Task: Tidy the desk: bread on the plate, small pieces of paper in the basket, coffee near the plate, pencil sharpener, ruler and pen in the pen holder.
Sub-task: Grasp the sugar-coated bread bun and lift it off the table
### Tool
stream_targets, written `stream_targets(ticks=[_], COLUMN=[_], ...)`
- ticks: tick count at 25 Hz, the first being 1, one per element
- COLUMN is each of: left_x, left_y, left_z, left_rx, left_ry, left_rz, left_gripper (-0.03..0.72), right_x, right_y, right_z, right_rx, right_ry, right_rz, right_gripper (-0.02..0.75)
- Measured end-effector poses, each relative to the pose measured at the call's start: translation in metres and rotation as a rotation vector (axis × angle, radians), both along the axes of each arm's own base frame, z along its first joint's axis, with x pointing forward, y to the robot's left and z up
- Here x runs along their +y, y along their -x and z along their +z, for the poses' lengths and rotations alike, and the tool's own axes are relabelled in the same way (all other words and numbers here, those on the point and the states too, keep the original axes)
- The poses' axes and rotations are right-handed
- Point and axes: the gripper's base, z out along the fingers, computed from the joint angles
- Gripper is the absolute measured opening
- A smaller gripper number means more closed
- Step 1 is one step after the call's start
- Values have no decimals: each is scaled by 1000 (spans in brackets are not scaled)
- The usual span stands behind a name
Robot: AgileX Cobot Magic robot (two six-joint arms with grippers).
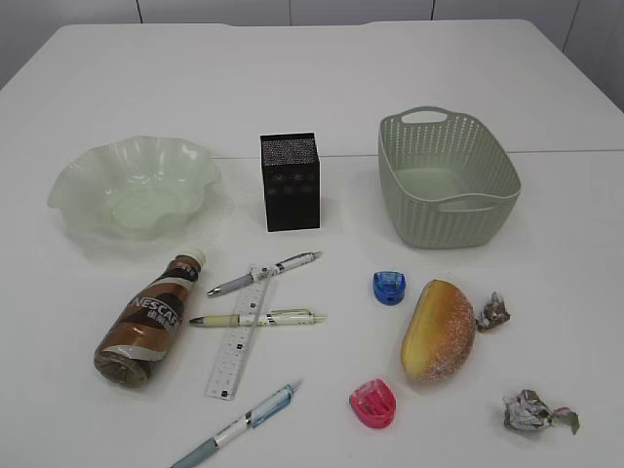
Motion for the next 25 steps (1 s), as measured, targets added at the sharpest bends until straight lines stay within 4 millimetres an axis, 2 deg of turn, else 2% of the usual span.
stream_targets(ticks=[2, 6, 10, 12, 16, 20, 25], left_x=[1, 1, -2, -4, -7, -9, -11], left_y=[-4, -31, -68, -88, -122, -148, -175], left_z=[12, 34, 56, 66, 84, 96, 91], left_rx=[6, 91, 196, 236, 281, 304, 382], left_ry=[-12, -45, -55, -59, -64, -67, -75], left_rz=[8, 25, 23, 22, 21, 22, 20], left_gripper=[493, 493, 493, 493, 493, 493, 493], right_x=[1, 3, 8, 10, 16, 19, 22], right_y=[-9, -42, -88, -110, -146, -171, -194], right_z=[13, 45, 73, 80, 79, 64, 44], right_rx=[38, 134, 229, 277, 385, 487, 599], right_ry=[-25, -56, -72, -79, -114, -114, -108], right_rz=[-20, -52, -68, -73, -71, -77, -86], right_gripper=[505, 505, 505, 505, 505, 505, 505])
